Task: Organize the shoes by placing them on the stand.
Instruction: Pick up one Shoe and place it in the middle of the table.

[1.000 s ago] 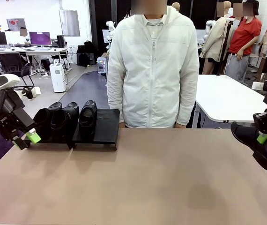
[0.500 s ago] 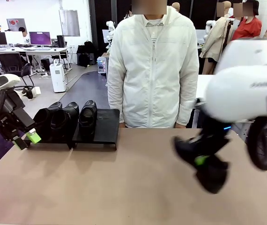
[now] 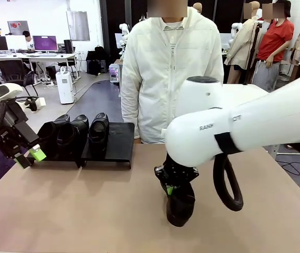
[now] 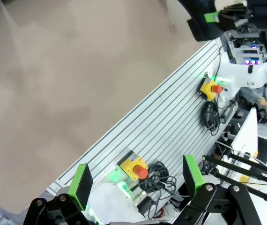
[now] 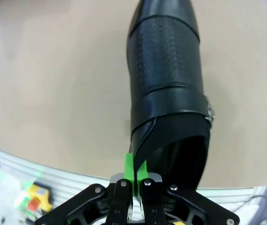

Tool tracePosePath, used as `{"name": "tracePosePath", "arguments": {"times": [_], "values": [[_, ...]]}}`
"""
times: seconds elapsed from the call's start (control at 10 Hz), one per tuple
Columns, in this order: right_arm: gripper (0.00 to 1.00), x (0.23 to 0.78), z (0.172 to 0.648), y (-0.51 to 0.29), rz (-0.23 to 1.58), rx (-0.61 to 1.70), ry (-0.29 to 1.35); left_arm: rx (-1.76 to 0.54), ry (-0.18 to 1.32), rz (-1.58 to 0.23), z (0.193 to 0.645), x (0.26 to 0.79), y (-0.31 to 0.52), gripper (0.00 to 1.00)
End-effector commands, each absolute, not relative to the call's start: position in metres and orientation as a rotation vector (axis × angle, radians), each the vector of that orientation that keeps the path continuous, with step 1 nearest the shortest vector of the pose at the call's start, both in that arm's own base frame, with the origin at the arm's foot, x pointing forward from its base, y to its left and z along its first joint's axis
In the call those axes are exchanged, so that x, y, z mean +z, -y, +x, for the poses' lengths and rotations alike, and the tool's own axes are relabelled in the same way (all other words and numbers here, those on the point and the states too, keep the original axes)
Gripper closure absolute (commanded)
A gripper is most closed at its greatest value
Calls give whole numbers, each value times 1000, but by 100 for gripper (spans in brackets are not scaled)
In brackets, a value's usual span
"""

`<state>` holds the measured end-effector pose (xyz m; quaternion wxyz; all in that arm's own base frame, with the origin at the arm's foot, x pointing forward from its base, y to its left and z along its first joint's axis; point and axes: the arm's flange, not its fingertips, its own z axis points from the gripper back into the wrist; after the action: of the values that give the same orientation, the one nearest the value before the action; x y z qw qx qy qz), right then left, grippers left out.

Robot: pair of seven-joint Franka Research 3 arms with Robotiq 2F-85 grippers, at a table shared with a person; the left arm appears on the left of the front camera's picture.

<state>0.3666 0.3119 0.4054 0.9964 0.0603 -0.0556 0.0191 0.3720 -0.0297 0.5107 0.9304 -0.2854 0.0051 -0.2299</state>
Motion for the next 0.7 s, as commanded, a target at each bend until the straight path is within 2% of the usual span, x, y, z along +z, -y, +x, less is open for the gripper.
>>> {"name": "tracePosePath", "arguments": {"times": [0.0,0.5,0.6], "values": [[100,401,373,-342,96,-51,134,-486,-5,-609,372,510,28,0],[100,377,385,-357,192,20,55,-486,-5,-609,372,510,28,0],[41,375,384,-357,190,37,57,-486,-5,-609,372,510,28,0]]}}
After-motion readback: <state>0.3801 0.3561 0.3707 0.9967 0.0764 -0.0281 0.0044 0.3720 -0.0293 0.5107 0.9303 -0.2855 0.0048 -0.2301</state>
